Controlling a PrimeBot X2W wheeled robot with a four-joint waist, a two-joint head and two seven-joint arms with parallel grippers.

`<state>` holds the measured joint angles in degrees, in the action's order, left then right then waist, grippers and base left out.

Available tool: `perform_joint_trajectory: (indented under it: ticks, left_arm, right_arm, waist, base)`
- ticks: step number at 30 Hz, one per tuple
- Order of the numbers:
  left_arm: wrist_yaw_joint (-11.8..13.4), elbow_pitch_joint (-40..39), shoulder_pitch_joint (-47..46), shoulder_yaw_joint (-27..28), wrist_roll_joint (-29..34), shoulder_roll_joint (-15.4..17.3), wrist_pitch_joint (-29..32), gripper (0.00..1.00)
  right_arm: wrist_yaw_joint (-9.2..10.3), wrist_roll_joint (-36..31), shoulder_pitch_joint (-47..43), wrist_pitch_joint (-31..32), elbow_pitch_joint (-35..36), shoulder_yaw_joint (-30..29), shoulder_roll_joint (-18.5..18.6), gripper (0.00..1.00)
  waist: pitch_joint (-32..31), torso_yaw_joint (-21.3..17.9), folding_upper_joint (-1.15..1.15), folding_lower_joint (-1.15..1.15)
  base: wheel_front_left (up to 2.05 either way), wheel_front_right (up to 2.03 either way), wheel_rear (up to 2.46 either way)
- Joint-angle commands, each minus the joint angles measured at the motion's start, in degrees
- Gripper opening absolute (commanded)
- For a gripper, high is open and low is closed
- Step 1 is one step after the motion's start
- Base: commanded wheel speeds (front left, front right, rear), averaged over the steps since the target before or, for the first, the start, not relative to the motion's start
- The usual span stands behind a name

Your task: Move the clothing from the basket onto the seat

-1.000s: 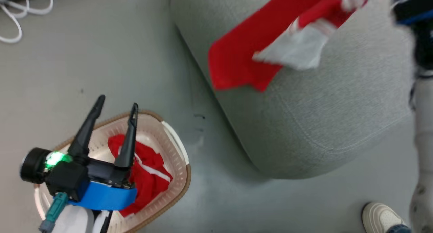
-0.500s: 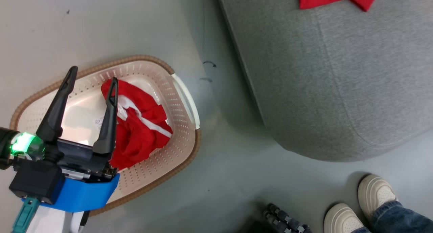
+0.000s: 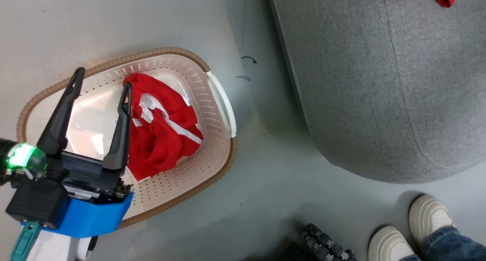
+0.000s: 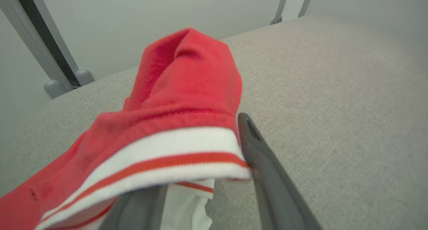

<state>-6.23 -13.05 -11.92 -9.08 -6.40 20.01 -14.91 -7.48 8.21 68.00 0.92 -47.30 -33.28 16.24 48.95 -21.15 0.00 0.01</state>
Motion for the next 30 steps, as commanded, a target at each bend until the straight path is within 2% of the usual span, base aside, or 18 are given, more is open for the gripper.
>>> perform_joint_trajectory:
  ticks: [1,7,15,20,30]
  left_arm:
    - [0.1,0.4,-0.9,-0.1,-0.2,0.2,-0.1,1.0]
    - [0.1,1.9,-1.4,-1.1,-0.7,-0.8,-0.2,1.0]
    - [0.2,6.5,-1.8,-2.2,-2.2,-5.0,-0.3,1.0]
    - [0.0,10.0,-0.4,-1.5,-3.3,-8.4,-0.3,1.0]
    - [-0.4,18.6,4.5,2.7,-5.0,-13.2,-0.3,1.0]
  right_arm:
    - [-0.03,-1.1,-0.9,0.0,-1.5,-0.1,0.2,1.0]
    - [-0.02,-2.8,-1.8,-1.2,-4.1,0.1,-0.2,1.0]
    - [-0.02,-2.4,-7.3,-3.7,-5.2,4.4,0.2,1.0]
    - [-0.03,-0.5,-14.4,-4.7,-3.1,8.8,0.9,1.0]
    - [-0.03,1.3,-30.7,-4.8,7.9,16.4,-2.9,1.0]
  waist:
    - [-0.7,0.4,0.0,-0.01]
    - [-3.5,1.4,0.0,-0.01]
    - [-12.9,4.3,0.0,-0.01]
    - [-19.6,6.4,0.0,-0.01]
    - [-31.9,8.3,0.0,-0.01]
  base:
    - [0.0,0.0,0.0]
    - [0.0,0.0,0.0]
    - [0.0,0.0,0.0]
    - [0.0,0.0,0.0]
    - [0.0,0.0,0.0]
